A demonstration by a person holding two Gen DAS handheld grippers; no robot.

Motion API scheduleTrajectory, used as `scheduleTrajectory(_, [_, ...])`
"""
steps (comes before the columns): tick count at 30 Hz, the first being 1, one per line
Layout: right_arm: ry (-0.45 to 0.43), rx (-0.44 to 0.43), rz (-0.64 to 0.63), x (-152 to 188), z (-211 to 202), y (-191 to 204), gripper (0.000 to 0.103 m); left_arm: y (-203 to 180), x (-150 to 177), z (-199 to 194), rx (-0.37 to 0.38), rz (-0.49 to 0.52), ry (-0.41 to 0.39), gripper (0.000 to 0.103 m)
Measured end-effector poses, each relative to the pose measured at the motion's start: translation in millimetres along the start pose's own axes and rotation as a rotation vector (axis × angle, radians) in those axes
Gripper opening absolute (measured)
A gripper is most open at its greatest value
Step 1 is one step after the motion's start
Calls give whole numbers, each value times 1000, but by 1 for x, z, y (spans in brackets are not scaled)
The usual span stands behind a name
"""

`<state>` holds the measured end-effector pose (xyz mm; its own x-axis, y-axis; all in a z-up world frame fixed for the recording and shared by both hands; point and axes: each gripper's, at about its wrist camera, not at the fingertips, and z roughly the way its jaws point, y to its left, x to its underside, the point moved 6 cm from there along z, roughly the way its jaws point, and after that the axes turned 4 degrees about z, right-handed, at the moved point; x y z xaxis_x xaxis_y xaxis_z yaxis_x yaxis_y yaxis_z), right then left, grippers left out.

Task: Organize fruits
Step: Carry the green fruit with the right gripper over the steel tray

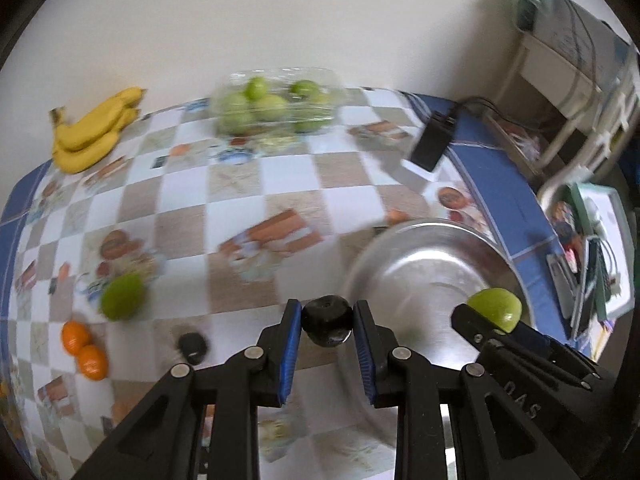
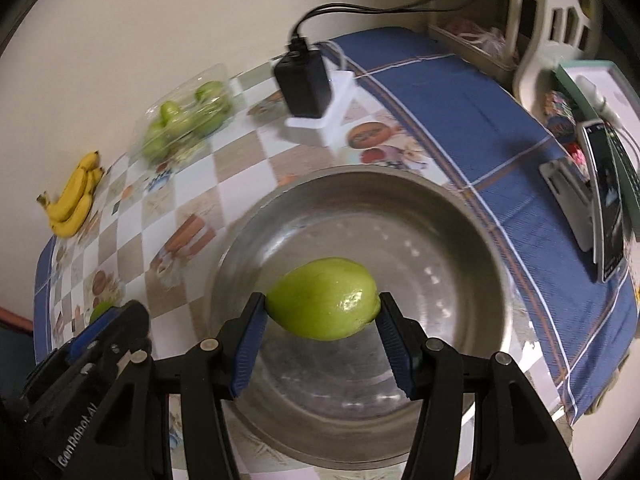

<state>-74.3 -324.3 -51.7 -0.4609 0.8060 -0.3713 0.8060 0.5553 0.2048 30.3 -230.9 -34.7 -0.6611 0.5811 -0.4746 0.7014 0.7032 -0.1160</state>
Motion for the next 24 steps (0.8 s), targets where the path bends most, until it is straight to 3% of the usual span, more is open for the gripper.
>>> scheduleTrajectory(9, [7,87,74,-3,5,-36,58,-40,-8,35,39,77,40,28])
scheduleTrajectory(13, [25,99,102,-2,12,-50,58,-45,-5,52,63,65,77,28])
scheduleTrajectory(24, [62,129,116,1,23,-58,58,-47,3,80,37,72,132,28])
